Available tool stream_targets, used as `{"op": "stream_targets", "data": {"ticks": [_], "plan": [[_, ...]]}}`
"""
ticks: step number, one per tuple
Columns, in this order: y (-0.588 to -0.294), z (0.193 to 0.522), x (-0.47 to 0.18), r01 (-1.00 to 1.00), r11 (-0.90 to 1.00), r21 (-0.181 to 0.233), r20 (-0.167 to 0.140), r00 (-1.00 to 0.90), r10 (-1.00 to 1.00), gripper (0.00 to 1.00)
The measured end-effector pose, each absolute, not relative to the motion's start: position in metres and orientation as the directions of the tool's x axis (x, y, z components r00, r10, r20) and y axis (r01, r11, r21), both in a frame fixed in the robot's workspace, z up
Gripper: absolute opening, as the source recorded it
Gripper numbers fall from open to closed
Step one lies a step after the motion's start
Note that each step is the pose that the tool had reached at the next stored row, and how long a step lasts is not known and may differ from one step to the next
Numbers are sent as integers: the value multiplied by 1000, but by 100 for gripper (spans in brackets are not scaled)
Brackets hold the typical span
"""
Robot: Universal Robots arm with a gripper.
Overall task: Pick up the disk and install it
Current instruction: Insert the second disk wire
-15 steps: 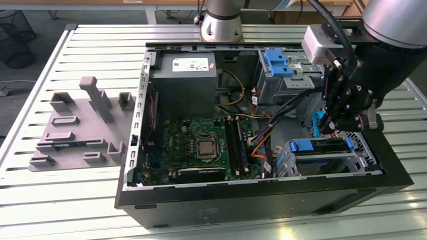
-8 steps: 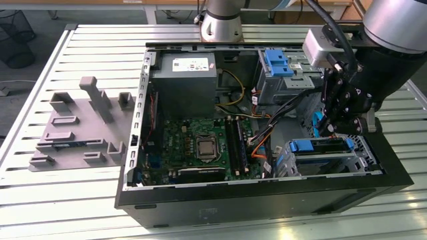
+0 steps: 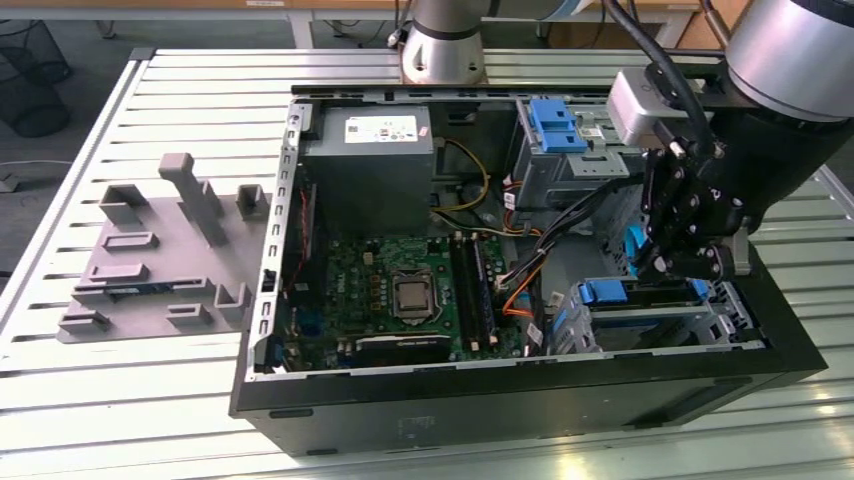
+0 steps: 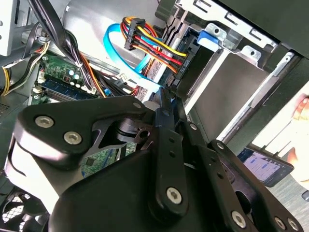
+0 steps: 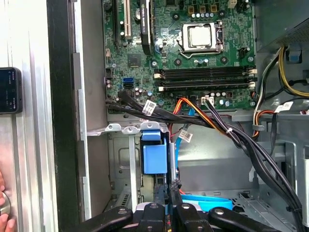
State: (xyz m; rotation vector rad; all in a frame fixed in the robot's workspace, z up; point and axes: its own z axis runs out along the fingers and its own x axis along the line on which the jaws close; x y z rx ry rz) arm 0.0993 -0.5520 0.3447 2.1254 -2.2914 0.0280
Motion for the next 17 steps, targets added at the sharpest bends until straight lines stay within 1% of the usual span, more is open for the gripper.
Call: {"op": "stream_targets", "data": {"ticks": [17], "plan": [[-556, 338, 102, -997, 77, 0, 23, -76, -997, 16]]}}
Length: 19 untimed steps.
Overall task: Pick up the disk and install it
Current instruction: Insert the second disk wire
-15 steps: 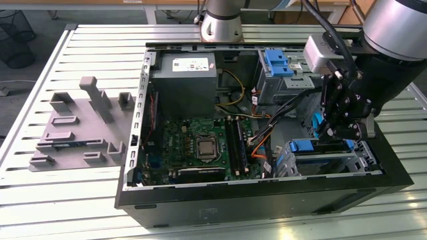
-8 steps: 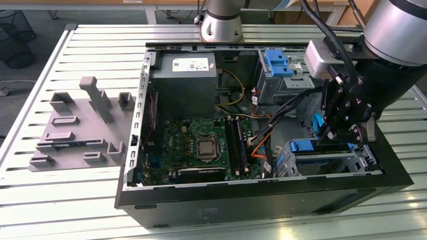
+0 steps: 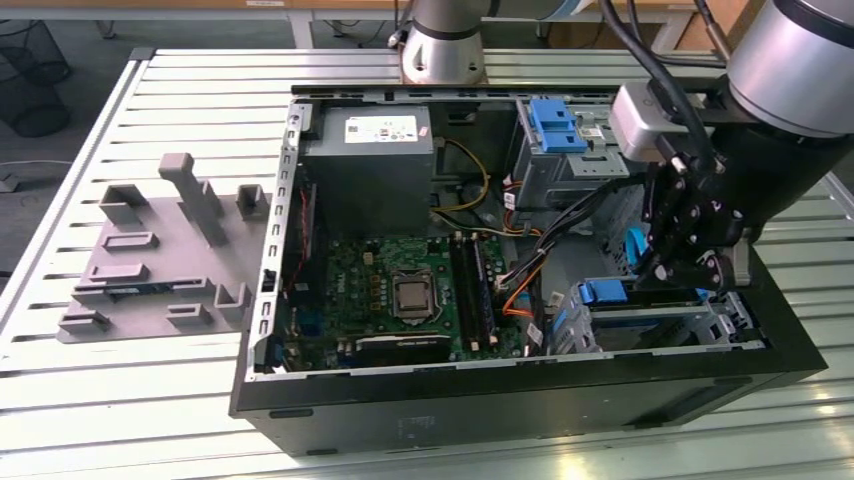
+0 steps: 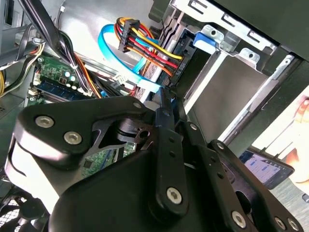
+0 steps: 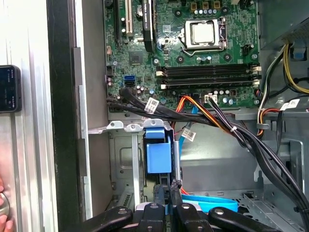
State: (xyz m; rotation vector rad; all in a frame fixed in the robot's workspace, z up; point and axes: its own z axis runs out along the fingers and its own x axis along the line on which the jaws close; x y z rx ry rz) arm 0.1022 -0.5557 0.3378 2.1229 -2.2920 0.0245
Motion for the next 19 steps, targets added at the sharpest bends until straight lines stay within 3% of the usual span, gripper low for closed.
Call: {"op": "stream_targets", "data": {"ticks": [19], "plan": [[-552, 333, 106, -997, 77, 4, 22, -77, -997, 16]]}}
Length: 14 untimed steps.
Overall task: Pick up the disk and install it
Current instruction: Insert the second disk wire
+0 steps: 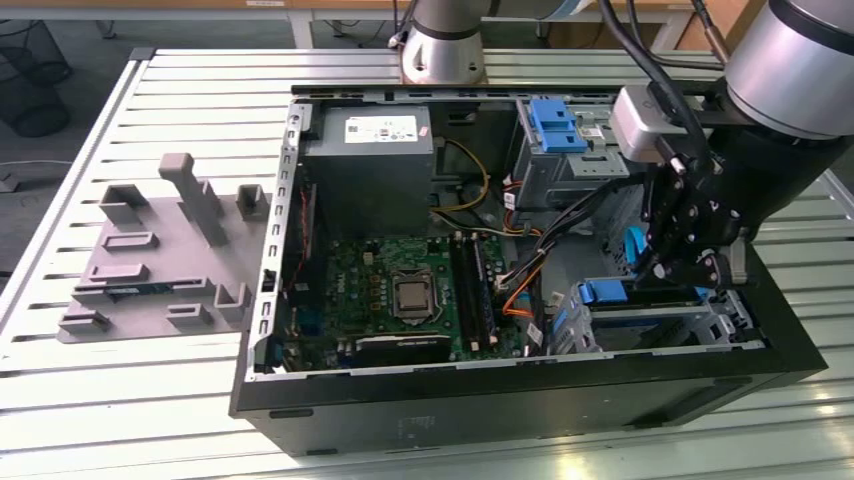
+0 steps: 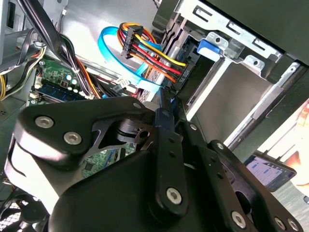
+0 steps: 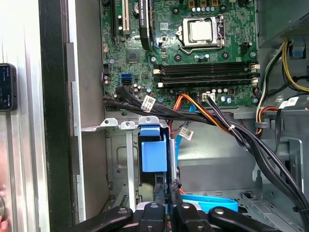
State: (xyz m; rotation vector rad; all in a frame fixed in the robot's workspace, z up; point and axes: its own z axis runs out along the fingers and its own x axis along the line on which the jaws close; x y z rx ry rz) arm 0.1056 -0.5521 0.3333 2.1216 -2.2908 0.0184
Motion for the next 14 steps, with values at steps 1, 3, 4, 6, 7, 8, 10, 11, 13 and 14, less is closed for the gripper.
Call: {"op": "stream_targets", "data": {"ticks": [1, 3, 4, 6, 7, 8, 10, 11, 13, 14], "plan": [[-552, 333, 106, -997, 77, 5, 22, -77, -997, 16], [-552, 331, 106, -997, 77, 6, 21, -77, -997, 16], [-552, 331, 106, -997, 77, 6, 22, -77, -997, 16], [-552, 329, 107, -997, 77, 6, 22, -77, -997, 16], [-552, 329, 107, -997, 77, 7, 22, -77, -997, 16], [-552, 329, 107, -997, 77, 7, 22, -77, -997, 16], [-552, 328, 107, -997, 77, 7, 21, -77, -997, 16], [-552, 328, 107, -997, 77, 7, 21, -77, -997, 16], [-552, 328, 107, -997, 77, 7, 20, -77, -997, 17], [-552, 329, 107, -997, 77, 7, 20, -77, -997, 23]]}}
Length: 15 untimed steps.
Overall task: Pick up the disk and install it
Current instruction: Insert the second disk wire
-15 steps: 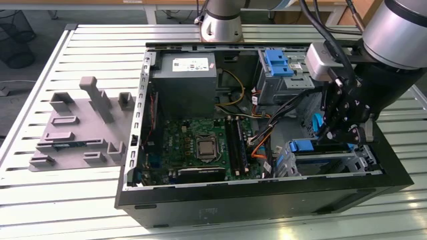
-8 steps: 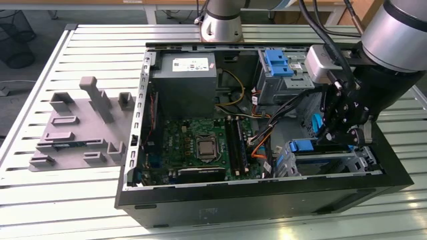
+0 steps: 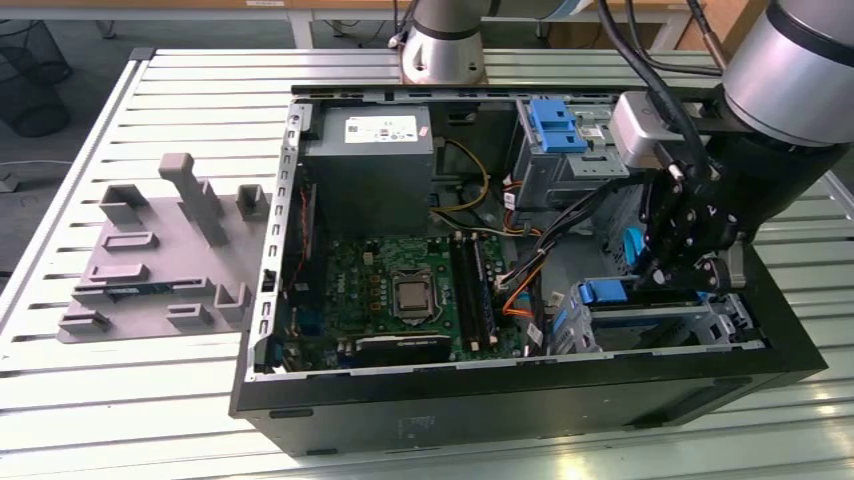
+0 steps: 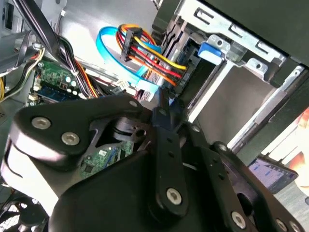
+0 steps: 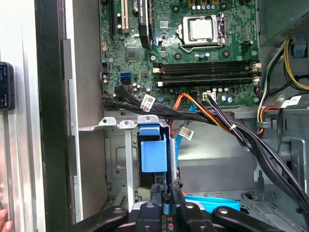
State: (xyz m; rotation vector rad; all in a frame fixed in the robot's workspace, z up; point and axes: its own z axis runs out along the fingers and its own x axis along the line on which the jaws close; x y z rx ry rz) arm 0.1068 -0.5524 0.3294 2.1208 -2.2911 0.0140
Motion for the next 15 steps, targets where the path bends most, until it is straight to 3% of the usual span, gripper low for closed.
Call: {"op": "stream_targets", "data": {"ticks": [13, 15], "plan": [[-552, 357, 107, -997, 77, 7, 19, -77, -997, 23], [-552, 357, 107, -997, 77, 7, 19, -77, -997, 15]]}}
